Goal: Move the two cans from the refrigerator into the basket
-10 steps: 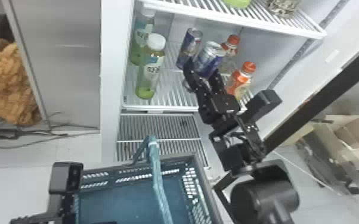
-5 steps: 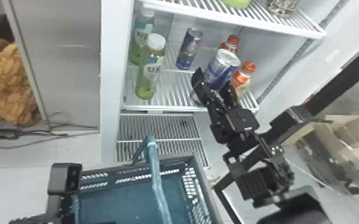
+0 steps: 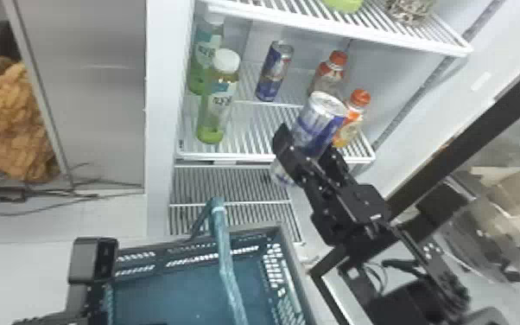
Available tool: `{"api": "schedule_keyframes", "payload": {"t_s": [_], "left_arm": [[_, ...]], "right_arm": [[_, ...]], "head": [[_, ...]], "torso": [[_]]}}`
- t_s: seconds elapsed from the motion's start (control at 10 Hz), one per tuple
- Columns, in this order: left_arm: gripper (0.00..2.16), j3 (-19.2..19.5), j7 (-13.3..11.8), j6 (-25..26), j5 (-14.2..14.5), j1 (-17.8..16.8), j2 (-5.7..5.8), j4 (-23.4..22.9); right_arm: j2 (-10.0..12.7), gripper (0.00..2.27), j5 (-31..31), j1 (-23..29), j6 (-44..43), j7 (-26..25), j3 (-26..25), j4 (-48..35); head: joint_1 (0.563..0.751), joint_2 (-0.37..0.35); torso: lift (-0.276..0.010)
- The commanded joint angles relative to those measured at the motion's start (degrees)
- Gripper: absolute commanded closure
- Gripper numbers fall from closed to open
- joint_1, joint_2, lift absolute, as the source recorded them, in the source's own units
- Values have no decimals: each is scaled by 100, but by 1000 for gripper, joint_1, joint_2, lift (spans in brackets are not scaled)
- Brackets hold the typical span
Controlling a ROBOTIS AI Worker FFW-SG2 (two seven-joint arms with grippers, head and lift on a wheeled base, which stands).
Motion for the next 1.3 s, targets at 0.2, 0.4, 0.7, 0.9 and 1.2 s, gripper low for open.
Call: {"api": "schedule_keyframes", "payload": {"t_s": [0.2, 0.4, 0.7, 0.9, 1.2], "left_arm": [[1162, 8, -7, 0, -11, 25, 0, 0], [1162, 8, -7, 0, -23, 25, -9, 0], [1162, 31, -7, 0, -34, 39, -9, 0], [1162, 31, -15, 0, -34, 39, -9, 0], [1162, 31, -15, 14, -46, 53, -9, 0]], "right_arm": [[-36, 970, -391, 595, 1027, -4, -127, -795], [-1, 970, -414, 679, 1477, -4, -127, -893], [-1, 970, -699, 904, 2785, -224, -127, -1259], [26, 970, -722, 946, 3376, -391, -195, -1413], [43, 970, -677, 932, 4416, -593, -287, -1596]], "head": [[695, -350], [695, -350], [695, -350], [695, -350], [695, -350]], "torso": [[-276], [-276], [-276], [-276], [-276]]}}
